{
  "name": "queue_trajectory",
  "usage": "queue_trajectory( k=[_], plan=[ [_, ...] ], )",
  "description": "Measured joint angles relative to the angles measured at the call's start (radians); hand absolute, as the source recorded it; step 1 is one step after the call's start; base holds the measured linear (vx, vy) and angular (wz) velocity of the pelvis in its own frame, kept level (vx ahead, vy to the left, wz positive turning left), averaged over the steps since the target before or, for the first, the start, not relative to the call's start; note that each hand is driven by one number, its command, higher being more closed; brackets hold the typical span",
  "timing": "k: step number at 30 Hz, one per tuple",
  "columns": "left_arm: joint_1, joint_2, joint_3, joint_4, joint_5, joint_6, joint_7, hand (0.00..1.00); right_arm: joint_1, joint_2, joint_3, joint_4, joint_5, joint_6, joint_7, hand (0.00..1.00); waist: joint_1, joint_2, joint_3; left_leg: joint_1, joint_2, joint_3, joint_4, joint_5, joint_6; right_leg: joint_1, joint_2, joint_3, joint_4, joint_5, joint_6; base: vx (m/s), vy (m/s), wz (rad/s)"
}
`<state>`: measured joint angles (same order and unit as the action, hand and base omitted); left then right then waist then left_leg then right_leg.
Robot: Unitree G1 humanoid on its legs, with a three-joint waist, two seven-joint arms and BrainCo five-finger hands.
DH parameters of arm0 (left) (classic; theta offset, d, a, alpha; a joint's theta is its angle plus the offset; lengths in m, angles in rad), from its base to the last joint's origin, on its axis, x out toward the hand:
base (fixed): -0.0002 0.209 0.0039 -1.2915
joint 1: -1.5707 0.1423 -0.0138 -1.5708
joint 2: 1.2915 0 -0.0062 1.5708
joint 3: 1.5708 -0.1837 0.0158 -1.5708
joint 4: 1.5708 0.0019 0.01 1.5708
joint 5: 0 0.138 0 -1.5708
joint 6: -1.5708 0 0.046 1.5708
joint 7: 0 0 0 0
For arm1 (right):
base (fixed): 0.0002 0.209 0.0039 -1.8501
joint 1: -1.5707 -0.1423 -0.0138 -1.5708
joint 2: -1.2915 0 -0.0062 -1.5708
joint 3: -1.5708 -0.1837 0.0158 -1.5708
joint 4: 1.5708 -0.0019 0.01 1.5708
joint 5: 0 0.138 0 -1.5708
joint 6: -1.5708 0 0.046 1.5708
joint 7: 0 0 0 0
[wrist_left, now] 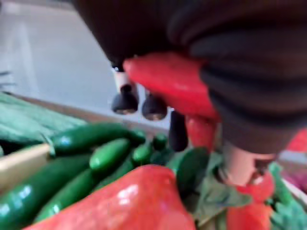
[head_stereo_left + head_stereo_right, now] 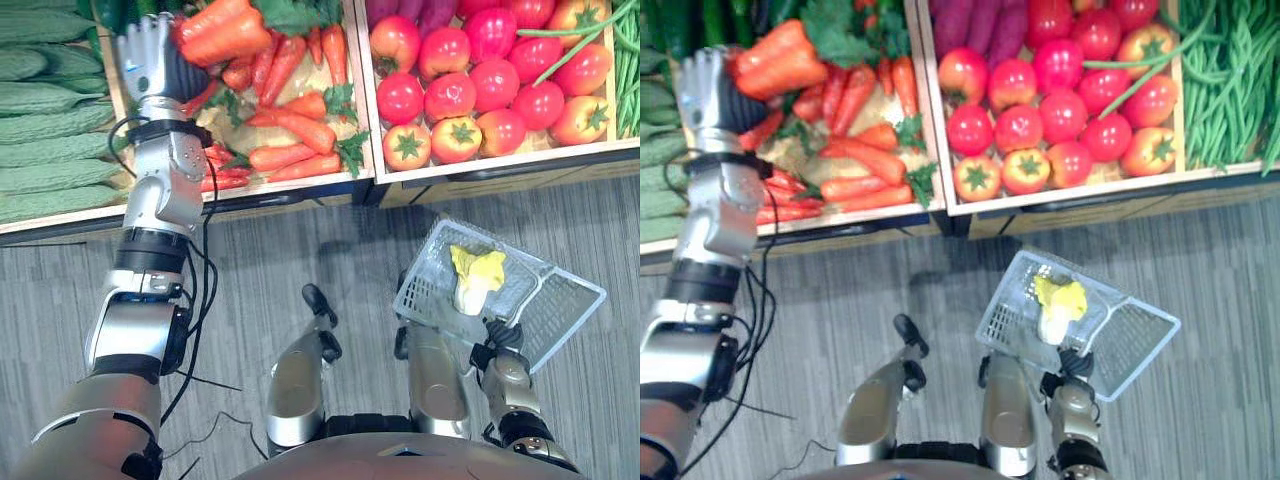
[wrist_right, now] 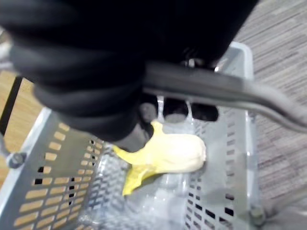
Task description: Pick vegetable in the basket
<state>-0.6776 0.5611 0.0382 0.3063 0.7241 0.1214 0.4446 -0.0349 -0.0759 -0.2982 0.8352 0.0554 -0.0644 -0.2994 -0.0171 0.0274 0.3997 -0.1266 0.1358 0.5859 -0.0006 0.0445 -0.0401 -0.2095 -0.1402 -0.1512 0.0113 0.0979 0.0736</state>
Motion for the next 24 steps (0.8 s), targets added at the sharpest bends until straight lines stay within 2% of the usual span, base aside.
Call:
queue_trajectory(
  k=[1,4,7,9,10,11,12,13,14,15,17,18,19,20,21,22,23,24],
  plan=[
    [0.020,-0.002,0.000,-0.030,-0.004,-0.001,0.000,1.00,0.001,-0.001,-0.002,0.010,0.000,0.001,0.004,1.00,-0.002,0.001,-0.003,0.013,-0.001,-0.004,-0.002,0.000,0.000,0.015,0.000,-0.001,-0.001,-0.002,0.000,0.03,0.002,0.09],
    [0.146,-0.044,-0.013,-0.171,-0.005,-0.030,0.001,1.00,0.038,-0.001,-0.010,0.030,0.000,0.007,0.021,1.00,-0.019,0.000,-0.066,0.055,-0.022,-0.026,-0.034,0.001,0.000,0.055,-0.005,-0.006,-0.004,-0.024,0.005,0.05,0.016,0.13],
    [0.255,-0.135,-0.074,-0.235,-0.006,-0.068,-0.003,1.00,0.088,0.011,-0.013,0.001,0.001,0.016,0.025,1.00,-0.034,0.002,-0.119,0.091,-0.037,-0.035,-0.055,-0.001,-0.001,0.085,-0.013,-0.007,-0.003,-0.037,0.015,0.05,0.029,0.02],
    [0.366,-0.205,-0.091,-0.257,-0.008,-0.090,-0.010,1.00,0.113,0.033,0.006,-0.083,0.000,0.020,0.026,1.00,-0.040,-0.004,-0.132,0.128,-0.036,0.022,-0.049,-0.023,-0.006,0.074,-0.017,0.000,0.021,-0.050,0.006,0.02,0.028,-0.57],
    [0.398,-0.222,-0.092,-0.260,-0.009,-0.090,-0.014,1.00,0.112,0.032,0.016,-0.096,0.000,0.021,0.026,1.00,-0.042,-0.004,-0.132,0.146,-0.034,0.052,-0.050,-0.027,-0.007,0.071,-0.025,-0.022,0.030,-0.077,-0.025,0.00,0.036,-1.04],
    [0.481,-0.262,-0.085,-0.287,-0.009,-0.090,-0.031,1.00,0.109,0.025,0.033,-0.132,0.000,0.028,0.024,1.00,-0.050,0.007,-0.138,0.165,-0.023,0.105,-0.037,-0.039,-0.002,0.066,-0.065,-0.175,0.075,-0.117,-0.097,0.05,0.080,-1.38],
    [0.566,-0.294,-0.075,-0.330,-0.010,-0.093,-0.044,1.00,0.110,0.020,0.060,-0.176,-0.004,0.029,0.025,1.00,-0.044,0.011,-0.141,0.187,0.002,0.171,-0.005,-0.065,-0.004,0.072,-0.119,-0.361,0.122,-0.126,-0.160,0.05,0.075,-1.59],
    [0.605,-0.308,-0.066,-0.349,-0.014,-0.099,-0.048,1.00,0.110,0.019,0.081,-0.198,-0.014,0.029,0.027,1.00,-0.038,0.009,-0.143,0.204,0.012,0.209,0.010,-0.077,-0.010,0.077,-0.145,-0.442,0.148,-0.124,-0.175,0.11,0.064,-1.78],
    [0.657,-0.328,-0.049,-0.369,-0.029,-0.111,-0.058,1.00,0.115,0.020,0.115,-0.232,-0.045,0.031,0.036,1.00,-0.026,0.002,-0.149,0.230,0.024,0.272,0.028,-0.093,-0.023,0.077,-0.170,-0.515,0.177,-0.089,-0.186,0.12,-0.025,-1.65],
    [0.695,-0.351,-0.036,-0.373,-0.036,-0.114,-0.069,1.00,0.121,0.022,0.146,-0.267,-0.060,0.033,0.048,1.00,-0.025,-0.001,-0.159,0.250,0.038,0.329,0.049,-0.103,-0.036,0.072,-0.162,-0.519,0.185,-0.070,-0.143,0.16,-0.058,-1.80],
    [0.741,-0.416,-0.031,-0.373,-0.037,-0.123,-0.094,1.00,0.161,0.030,0.169,-0.375,-0.080,0.034,0.077,1.00,-0.036,0.020,-0.176,0.295,0.080,0.413,0.100,-0.129,-0.070,0.063,-0.105,-0.446,0.176,-0.079,-0.082,0.19,-0.145,-1.58],
    [0.751,-0.450,-0.041,-0.365,-0.037,-0.135,-0.099,1.00,0.173,0.029,0.176,-0.412,-0.080,0.034,0.092,1.00,-0.044,0.029,-0.180,0.318,0.125,0.454,0.165,-0.146,-0.083,0.057,-0.073,-0.400,0.183,-0.098,-0.078,0.24,-0.235,-1.54],
    [0.748,-0.467,-0.060,-0.345,-0.038,-0.144,-0.108,1.00,0.184,0.027,0.186,-0.440,-0.079,0.034,0.101,1.00,-0.051,0.029,-0.182,0.320,0.186,0.458,0.284,-0.158,-0.068,0.053,-0.045,-0.351,0.190,-0.115,-0.088,0.18,-0.231,-1.37],
    [0.745,-0.472,-0.074,-0.334,-0.038,-0.151,-0.118,1.00,0.194,0.025,0.189,-0.464,-0.079,0.034,0.105,1.00,-0.051,0.030,-0.182,0.316,0.225,0.449,0.359,-0.160,-0.063,0.052,-0.032,-0.324,0.191,-0.122,-0.095,0.16,-0.282,-1.39],
    [0.744,-0.480,-0.114,-0.308,-0.038,-0.164,-0.128,1.00,0.220,0.022,0.208,-0.520,-0.078,0.034,0.119,1.00,-0.049,0.039,-0.186,0.291,0.306,0.398,0.518,-0.143,-0.014,0.053,0.008,-0.272,0.187,-0.134,-0.109,0.15,-0.202,-1.49],
    [0.746,-0.484,-0.156,-0.273,-0.048,-0.176,-0.140,1.00,0.247,0.012,0.237,-0.582,-0.074,0.034,0.134,1.00,-0.049,0.042,-0.190,0.247,0.347,0.266,0.645,-0.120,0.046,0.062,0.041,-0.204,0.176,-0.141,-0.122,0.15,-0.151,-1.75],
    [0.747,-0.494,-0.181,-0.251,-0.049,-0.181,-0.144,1.00,0.261,0.010,0.255,-0.622,-0.073,0.034,0.141,1.00,-0.048,0.043,-0.191,0.206,0.314,0.135,0.680,-0.168,0.022,0.064,0.057,-0.154,0.169,-0.147,-0.133,0.15,-0.021,-1.72],
    [0.750,-0.509,-0.196,-0.235,-0.050,-0.184,-0.154,1.00,0.269,0.007,0.280,-0.650,-0.072,0.034,0.144,1.00,-0.046,0.043,-0.191,0.168,0.249,0.005,0.683,-0.221,0.001,0.066,0.071,-0.100,0.160,-0.149,-0.143,0.09,0.007,-1.48]
  ],
)
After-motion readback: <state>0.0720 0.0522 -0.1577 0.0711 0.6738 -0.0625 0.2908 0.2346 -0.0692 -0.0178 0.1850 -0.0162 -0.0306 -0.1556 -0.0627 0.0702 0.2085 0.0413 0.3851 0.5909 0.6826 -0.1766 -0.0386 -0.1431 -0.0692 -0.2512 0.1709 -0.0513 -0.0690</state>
